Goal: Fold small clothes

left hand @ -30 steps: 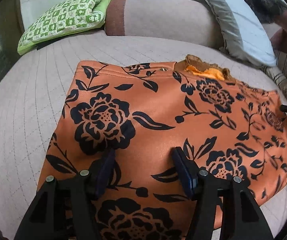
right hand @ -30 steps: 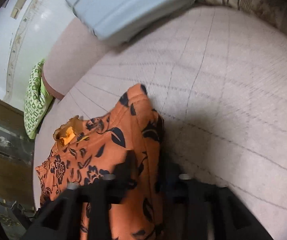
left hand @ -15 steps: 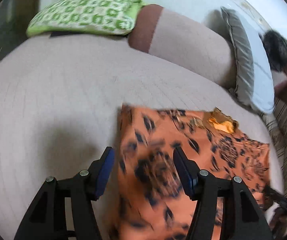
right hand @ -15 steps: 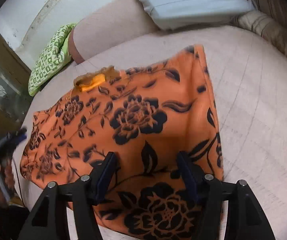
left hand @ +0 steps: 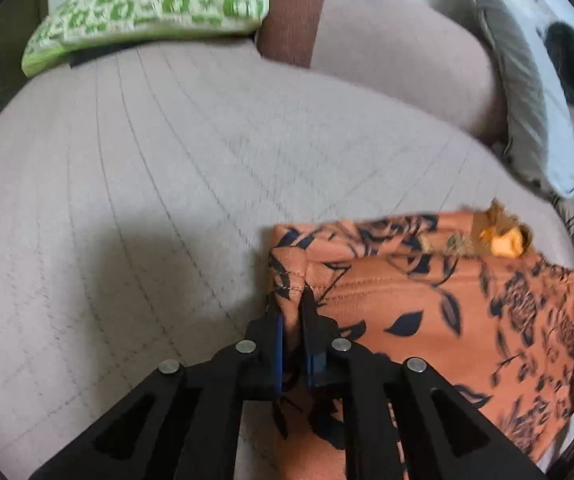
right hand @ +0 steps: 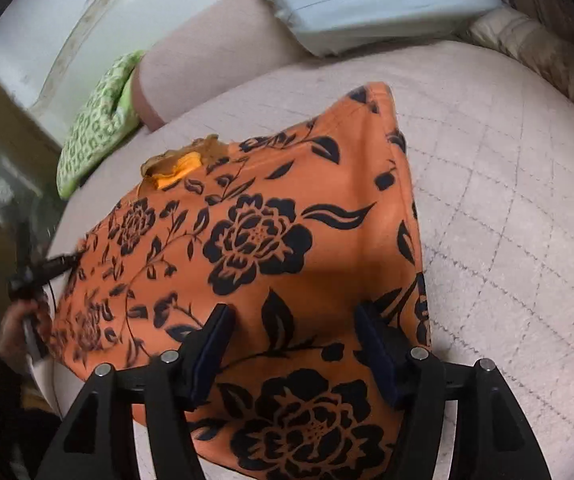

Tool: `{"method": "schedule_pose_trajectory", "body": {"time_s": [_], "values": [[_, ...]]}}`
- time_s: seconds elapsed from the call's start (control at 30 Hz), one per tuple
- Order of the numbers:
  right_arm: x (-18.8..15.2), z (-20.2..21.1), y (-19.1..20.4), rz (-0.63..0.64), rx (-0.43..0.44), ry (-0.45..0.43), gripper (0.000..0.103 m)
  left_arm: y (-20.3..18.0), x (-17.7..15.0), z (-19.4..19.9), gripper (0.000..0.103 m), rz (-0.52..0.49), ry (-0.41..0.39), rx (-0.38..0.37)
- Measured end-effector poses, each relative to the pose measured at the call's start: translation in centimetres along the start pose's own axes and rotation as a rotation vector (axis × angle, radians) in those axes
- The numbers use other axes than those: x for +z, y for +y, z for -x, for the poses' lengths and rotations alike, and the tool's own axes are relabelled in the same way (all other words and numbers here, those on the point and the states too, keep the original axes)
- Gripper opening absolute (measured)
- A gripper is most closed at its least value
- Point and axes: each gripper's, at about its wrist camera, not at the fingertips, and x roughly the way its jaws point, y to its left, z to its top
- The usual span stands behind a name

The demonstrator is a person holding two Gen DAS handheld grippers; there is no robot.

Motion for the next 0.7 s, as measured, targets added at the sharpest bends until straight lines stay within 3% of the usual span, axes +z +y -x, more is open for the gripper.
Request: {"method": "schedule_pose_trajectory", "body": {"time_s": [0.23,0.3,0.33,0.4,0.53,0.7], "values": [[3.6,0.6,0.0,-0.035,0.104,-0.062,0.071,-1.1,-1.5,5.4,0.02,-0.023,-0.097,0.113],[4.6,-2.3,-2.7,-0.14,0.036,-0.019,0.074,-2.0,-2.3,6.7,0.037,-0.026,-0.107,0.122],[4.6,-3.4,-4.0,-0.216,0.056,0.006,0.074,-2.5,-2.8,7.5,0.05,-0.025,-0.112,0.125],[5.0,-2.2,-4.3,-0.301,0.08,-0.042,0.073,-3.9,-4.2,8.6,0.058,-0.032,-0.139,0.134],[4.2,1.5,0.1,-0.145,0.061,-0.092,0.073,-5.9,-5.9,9.1,0.058,-0.086,-0.139,0.129],[-0.3,4.7,2.5,-0.074,0.063,-0.111,0.073,-6.9,-6.8,9.5,0.058,-0.072,-0.138,0.103]]}}
